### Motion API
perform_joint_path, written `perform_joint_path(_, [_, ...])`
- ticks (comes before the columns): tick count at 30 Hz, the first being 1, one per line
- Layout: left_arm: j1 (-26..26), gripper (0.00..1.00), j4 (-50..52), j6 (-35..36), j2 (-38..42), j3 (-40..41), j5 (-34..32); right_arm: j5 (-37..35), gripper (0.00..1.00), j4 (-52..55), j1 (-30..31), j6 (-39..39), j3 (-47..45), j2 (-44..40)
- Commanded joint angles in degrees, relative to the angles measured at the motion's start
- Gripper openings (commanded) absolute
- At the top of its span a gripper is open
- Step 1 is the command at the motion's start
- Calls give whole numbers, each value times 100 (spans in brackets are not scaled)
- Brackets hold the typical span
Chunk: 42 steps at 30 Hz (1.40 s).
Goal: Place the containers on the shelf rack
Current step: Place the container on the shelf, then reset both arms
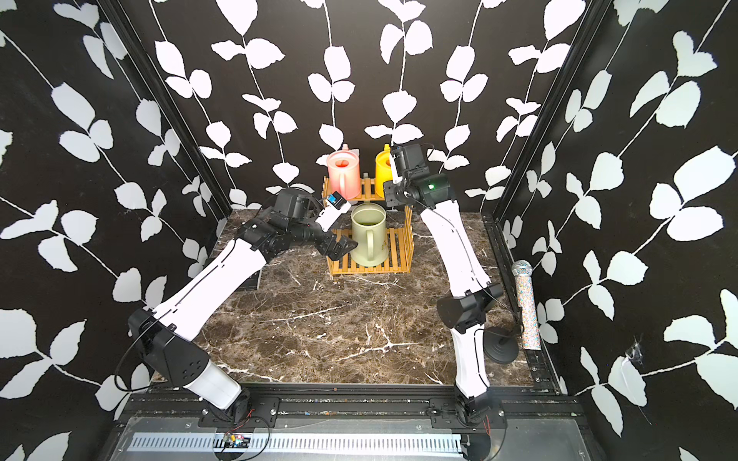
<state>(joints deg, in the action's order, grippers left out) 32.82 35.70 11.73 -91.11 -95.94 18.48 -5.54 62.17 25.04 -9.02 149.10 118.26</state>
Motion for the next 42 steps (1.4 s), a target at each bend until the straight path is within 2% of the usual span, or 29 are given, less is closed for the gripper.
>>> perform_joint_path(1, [-67,98,68,132,426,124,-72,95,41,-11,54,-98,-245,-585])
perform_joint_path(8, [-452,99,12,68,700,426,68,-8,45,-95,54,-34,-1142,-1450])
perform_joint_path(14, [-1016,98,-20,42,864,663,138,-335,56,-667,42,89,-2581,-2458])
perform_joint_path(20, [-1760,99,-138,62,971,945,29,-864,79,-1384,-27,317,-4216,-3545])
perform_joint_path(22, [-1989,99,-228,83,1009,1087,-47,-916,90,-1695,-133,361,-4788,-3858])
perform_joint_path(24, [-2202,99,-330,101,1040,1272,-188,-854,95,-1944,-326,306,-5318,-4145])
perform_joint_path(30, [-2612,99,-901,70,1146,2130,-730,-650,99,-2610,-968,207,-6721,-4844])
perform_joint_path(37, [-2804,99,-1955,399,1177,3360,-1267,-922,99,-3751,-1213,716,-8365,-5464])
perform_joint_path(42, [-2894,99,-2711,536,1127,4057,-1097,-966,99,-4555,-1285,1099,-9393,-5699])
